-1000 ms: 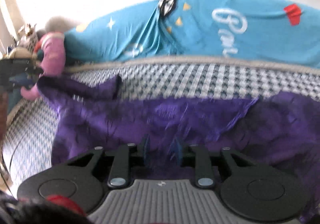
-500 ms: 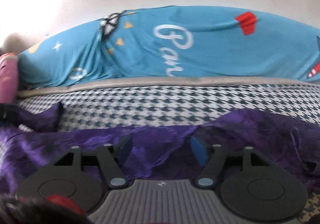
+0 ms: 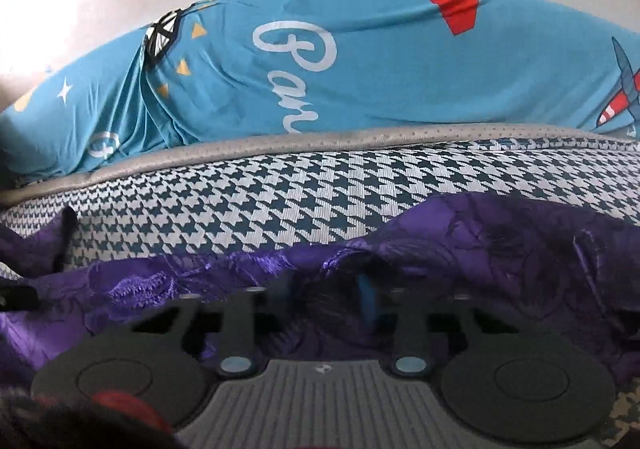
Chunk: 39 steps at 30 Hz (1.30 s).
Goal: Fold clothes
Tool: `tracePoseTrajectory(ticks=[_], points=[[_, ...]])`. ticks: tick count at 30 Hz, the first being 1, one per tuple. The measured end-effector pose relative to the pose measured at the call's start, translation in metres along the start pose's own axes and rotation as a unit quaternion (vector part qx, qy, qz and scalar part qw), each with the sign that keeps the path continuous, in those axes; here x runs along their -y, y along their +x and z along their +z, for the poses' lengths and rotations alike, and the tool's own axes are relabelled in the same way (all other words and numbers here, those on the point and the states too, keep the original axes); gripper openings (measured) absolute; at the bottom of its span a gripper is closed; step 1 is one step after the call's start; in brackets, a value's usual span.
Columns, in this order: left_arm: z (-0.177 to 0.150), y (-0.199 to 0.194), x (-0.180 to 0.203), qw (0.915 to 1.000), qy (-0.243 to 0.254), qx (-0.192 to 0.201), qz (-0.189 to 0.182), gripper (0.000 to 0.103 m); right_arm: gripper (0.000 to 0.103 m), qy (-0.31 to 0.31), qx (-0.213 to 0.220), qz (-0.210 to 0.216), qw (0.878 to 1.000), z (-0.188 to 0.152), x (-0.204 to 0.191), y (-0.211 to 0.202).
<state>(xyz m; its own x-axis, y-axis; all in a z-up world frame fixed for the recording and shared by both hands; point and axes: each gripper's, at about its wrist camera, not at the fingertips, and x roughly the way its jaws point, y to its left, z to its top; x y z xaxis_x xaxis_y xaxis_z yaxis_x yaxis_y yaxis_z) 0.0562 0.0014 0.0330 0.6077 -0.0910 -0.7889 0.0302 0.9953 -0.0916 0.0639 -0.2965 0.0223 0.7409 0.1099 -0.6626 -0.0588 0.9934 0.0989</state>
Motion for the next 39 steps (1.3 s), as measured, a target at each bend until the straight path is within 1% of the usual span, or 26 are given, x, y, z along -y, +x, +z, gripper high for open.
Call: tracePoseTrajectory(ticks=[1,2,5,9,11,16,19,21,23,24,26,28,30,32,35,38,39], points=[[0.0,0.0,0.0,1.0,0.002,-0.001,0.0,0.076,0.013,0.002,0.001,0.002,1.0,0.0,0.001,-0.002],[0.0,-0.001,0.001,1.0,0.003,-0.001,0.0,0.076,0.01,0.003,0.004,0.002,1.0,0.001,0.002,-0.004],[0.001,-0.004,-0.001,1.0,0.003,-0.002,-0.004,0.074,0.009,-0.003,0.013,0.008,1.0,0.003,0.002,-0.018],[-0.001,-0.008,-0.009,0.9999,-0.003,-0.011,-0.007,0.073,0.008,-0.022,0.021,0.027,0.999,0.002,0.002,-0.047],[-0.005,-0.01,-0.013,0.9997,-0.014,-0.021,0.002,0.073,0.008,-0.028,0.021,0.036,0.999,-0.002,0.006,-0.062],[-0.023,-0.014,-0.023,0.9983,-0.022,-0.051,0.018,0.073,0.008,-0.052,0.004,0.045,0.998,-0.02,0.008,-0.09],[-0.033,-0.017,-0.03,0.9967,-0.028,-0.07,0.03,0.072,0.007,-0.055,-0.016,0.044,0.997,-0.034,0.008,-0.098],[-0.038,-0.022,-0.032,0.9962,-0.028,-0.074,0.036,0.072,0.007,-0.057,-0.038,0.035,0.997,-0.045,0.007,-0.098],[-0.039,-0.031,-0.032,0.9974,-0.034,-0.058,0.026,0.072,0.005,-0.06,-0.059,0.027,0.996,-0.055,0.004,-0.098],[-0.037,-0.037,-0.033,0.9982,-0.039,-0.044,0.016,0.072,0.004,-0.063,-0.067,0.025,0.995,-0.059,0.002,-0.098],[-0.032,-0.048,-0.033,0.9987,-0.049,-0.015,-0.001,0.073,0.004,-0.053,-0.082,0.03,0.995,-0.063,0.001,-0.096],[-0.026,-0.056,-0.03,0.9981,-0.059,0.013,-0.012,0.075,0.004,-0.05,-0.085,0.028,0.995,-0.067,-0.001,-0.095],[-0.019,-0.058,-0.025,0.9966,-0.073,0.031,-0.021,0.077,0.004,-0.059,-0.076,0.033,0.995,-0.067,-0.004,-0.098],[-0.013,-0.057,-0.023,0.9947,-0.092,0.039,-0.025,0.079,0.004,-0.059,-0.051,0.056,0.995,-0.062,-0.004,-0.108],[-0.007,-0.048,-0.021,0.9935,-0.108,0.029,-0.025,0.08,0.004,-0.046,-0.007,0.087,0.995,-0.049,-0.003,-0.121],[-0.004,-0.037,-0.015,0.9942,-0.105,0.023,-0.01,0.08,0.004,-0.035,0.024,0.091,0.995,-0.034,-0.008,-0.12],[-0.003,-0.035,-0.015,0.9942,-0.106,0.019,-0.006,0.08,0.006,-0.031,0.029,0.091,0.995,-0.03,-0.009,-0.117]])
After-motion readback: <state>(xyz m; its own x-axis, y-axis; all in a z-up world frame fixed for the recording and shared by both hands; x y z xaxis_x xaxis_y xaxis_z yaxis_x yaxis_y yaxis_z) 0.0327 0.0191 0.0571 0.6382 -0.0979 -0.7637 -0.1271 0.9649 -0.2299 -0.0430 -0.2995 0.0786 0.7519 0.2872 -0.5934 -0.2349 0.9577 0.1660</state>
